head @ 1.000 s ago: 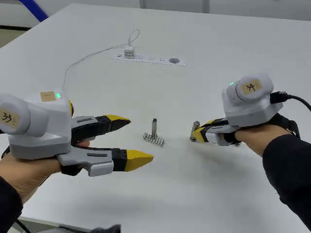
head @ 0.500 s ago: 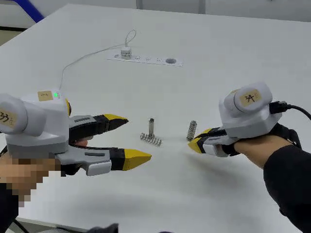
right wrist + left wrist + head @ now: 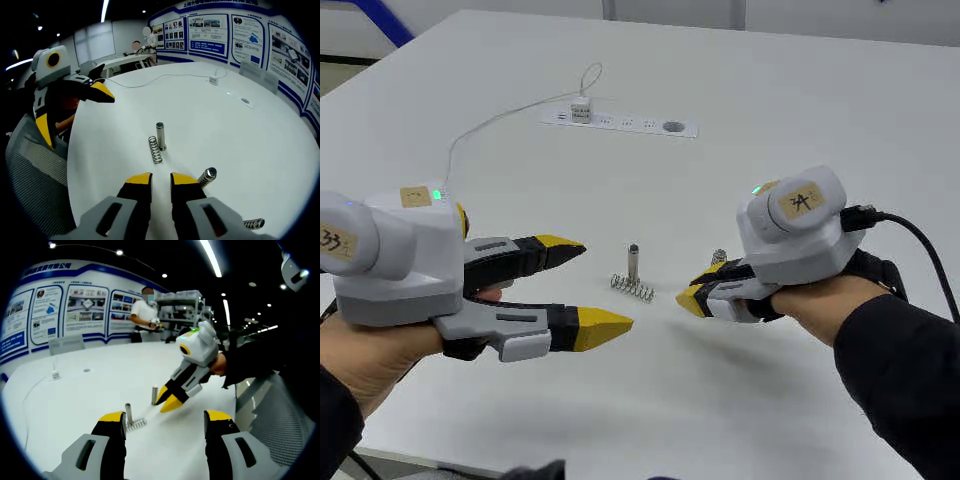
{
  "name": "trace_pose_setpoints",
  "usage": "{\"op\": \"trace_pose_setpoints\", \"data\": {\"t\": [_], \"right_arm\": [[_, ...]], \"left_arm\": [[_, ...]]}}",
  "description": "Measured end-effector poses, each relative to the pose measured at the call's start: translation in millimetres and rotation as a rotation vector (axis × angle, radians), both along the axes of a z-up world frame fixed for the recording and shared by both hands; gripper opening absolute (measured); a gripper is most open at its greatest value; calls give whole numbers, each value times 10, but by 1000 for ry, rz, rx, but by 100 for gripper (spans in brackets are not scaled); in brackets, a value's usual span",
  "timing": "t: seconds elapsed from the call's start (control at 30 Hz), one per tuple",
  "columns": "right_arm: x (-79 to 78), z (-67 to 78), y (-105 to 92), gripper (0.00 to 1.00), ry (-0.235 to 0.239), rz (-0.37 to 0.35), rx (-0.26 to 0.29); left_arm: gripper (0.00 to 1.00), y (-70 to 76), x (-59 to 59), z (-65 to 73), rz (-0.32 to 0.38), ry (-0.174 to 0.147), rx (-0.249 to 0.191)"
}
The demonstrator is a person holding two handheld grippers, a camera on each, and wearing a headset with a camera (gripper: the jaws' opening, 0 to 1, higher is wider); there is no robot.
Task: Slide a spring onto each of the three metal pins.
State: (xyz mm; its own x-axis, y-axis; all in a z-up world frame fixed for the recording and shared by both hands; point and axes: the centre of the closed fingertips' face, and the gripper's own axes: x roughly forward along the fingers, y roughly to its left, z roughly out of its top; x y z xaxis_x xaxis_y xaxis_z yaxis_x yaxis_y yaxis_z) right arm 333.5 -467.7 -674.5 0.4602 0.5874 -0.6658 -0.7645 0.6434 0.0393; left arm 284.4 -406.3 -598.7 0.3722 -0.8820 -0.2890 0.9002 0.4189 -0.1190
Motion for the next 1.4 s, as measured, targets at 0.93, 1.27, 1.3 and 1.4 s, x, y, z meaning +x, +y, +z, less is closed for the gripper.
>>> {"op": "trace_pose_setpoints", "data": {"t": [0.93, 1.27, 1.3, 1.4], "right_arm": [[179, -278, 343, 17, 16, 79, -38], [167, -317, 366, 12, 19, 88, -55], [154, -320, 363, 12, 21, 89, -60], [111, -298, 364, 12, 12, 104, -74]], "left_arm": [[64, 18, -7, -21, -3, 11, 11], [64, 52, -4, -36, 5, 15, 13], [64, 54, -3, -37, 5, 15, 13], [64, 56, -2, -43, 5, 16, 12]]}}
